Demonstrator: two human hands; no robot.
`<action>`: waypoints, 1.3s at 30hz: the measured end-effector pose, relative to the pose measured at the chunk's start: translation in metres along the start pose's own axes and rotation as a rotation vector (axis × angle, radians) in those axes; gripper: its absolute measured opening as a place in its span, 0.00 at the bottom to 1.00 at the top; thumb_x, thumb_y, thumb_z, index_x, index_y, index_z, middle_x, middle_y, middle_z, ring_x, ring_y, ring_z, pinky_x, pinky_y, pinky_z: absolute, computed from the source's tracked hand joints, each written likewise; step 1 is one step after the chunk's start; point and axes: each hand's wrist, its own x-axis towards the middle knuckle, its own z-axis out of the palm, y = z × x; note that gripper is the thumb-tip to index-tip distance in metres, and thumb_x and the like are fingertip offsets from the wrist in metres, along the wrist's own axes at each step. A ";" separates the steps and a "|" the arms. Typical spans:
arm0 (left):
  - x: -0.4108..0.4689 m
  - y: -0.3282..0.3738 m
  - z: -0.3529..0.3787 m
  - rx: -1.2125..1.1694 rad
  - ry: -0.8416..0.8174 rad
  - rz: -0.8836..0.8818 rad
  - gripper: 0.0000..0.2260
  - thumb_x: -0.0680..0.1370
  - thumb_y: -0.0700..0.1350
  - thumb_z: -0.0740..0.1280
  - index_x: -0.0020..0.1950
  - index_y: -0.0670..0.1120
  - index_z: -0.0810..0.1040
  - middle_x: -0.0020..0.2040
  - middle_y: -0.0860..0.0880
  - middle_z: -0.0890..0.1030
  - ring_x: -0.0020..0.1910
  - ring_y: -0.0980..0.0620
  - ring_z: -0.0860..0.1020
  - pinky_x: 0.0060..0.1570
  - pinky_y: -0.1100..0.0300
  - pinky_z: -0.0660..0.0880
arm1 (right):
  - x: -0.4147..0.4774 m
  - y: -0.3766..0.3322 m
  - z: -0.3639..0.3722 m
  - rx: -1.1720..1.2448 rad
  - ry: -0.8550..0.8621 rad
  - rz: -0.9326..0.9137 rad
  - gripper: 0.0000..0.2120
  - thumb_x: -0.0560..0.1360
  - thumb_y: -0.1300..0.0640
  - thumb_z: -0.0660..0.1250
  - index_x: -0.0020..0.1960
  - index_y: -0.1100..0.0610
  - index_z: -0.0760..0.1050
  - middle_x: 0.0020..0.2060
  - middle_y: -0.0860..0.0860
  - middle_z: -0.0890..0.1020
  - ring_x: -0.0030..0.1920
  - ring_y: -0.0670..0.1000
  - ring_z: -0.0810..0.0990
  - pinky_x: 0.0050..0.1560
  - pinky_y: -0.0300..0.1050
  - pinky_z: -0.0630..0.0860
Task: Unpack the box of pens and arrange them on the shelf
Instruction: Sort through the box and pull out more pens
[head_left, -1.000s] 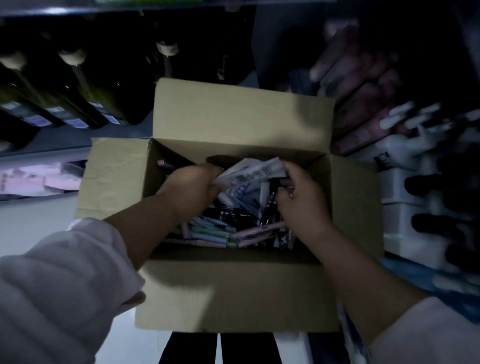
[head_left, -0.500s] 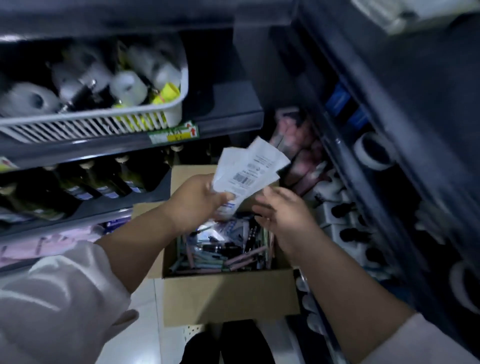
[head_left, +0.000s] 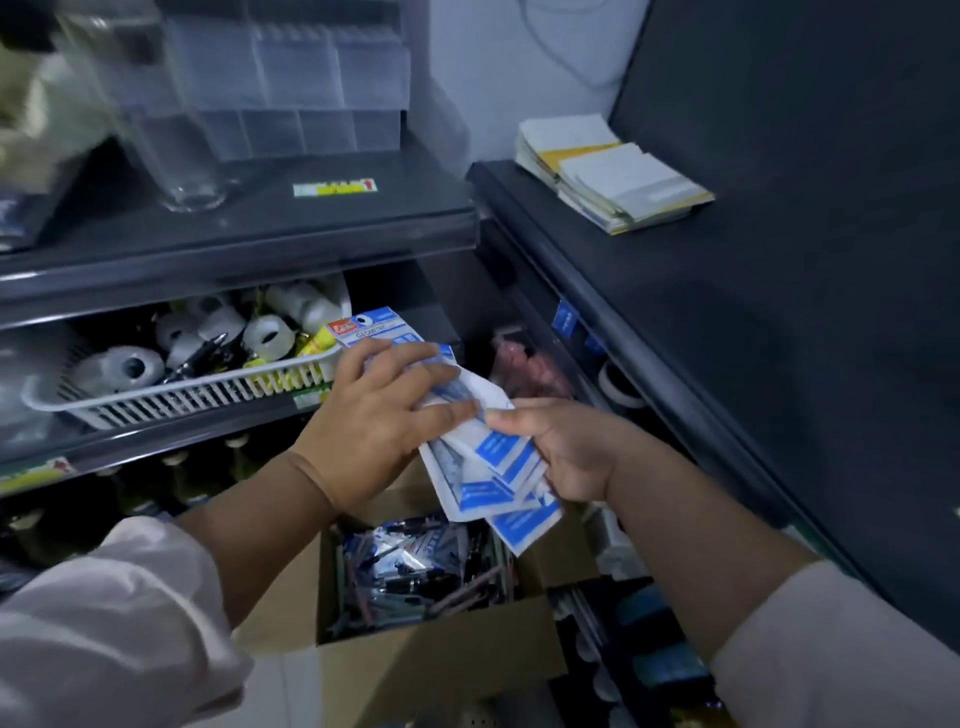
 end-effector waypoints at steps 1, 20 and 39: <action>0.003 0.001 -0.003 0.009 0.018 0.008 0.14 0.78 0.44 0.60 0.59 0.55 0.81 0.59 0.47 0.80 0.63 0.44 0.71 0.59 0.46 0.63 | -0.004 -0.001 0.001 0.009 -0.002 -0.016 0.16 0.76 0.59 0.65 0.62 0.63 0.74 0.54 0.62 0.82 0.52 0.60 0.82 0.56 0.59 0.77; 0.176 0.110 -0.003 -1.323 -0.184 -1.090 0.14 0.80 0.49 0.63 0.62 0.44 0.74 0.53 0.38 0.81 0.50 0.40 0.78 0.47 0.52 0.74 | -0.127 -0.045 -0.131 -0.014 0.462 -0.468 0.12 0.73 0.66 0.70 0.55 0.58 0.77 0.44 0.58 0.85 0.40 0.57 0.85 0.38 0.50 0.80; 0.328 0.239 0.089 -1.892 -0.433 -1.186 0.13 0.78 0.34 0.64 0.61 0.43 0.76 0.53 0.40 0.83 0.51 0.39 0.82 0.46 0.42 0.79 | -0.168 -0.021 -0.291 0.102 0.486 -0.512 0.14 0.74 0.59 0.70 0.59 0.60 0.76 0.50 0.59 0.84 0.50 0.59 0.83 0.52 0.56 0.80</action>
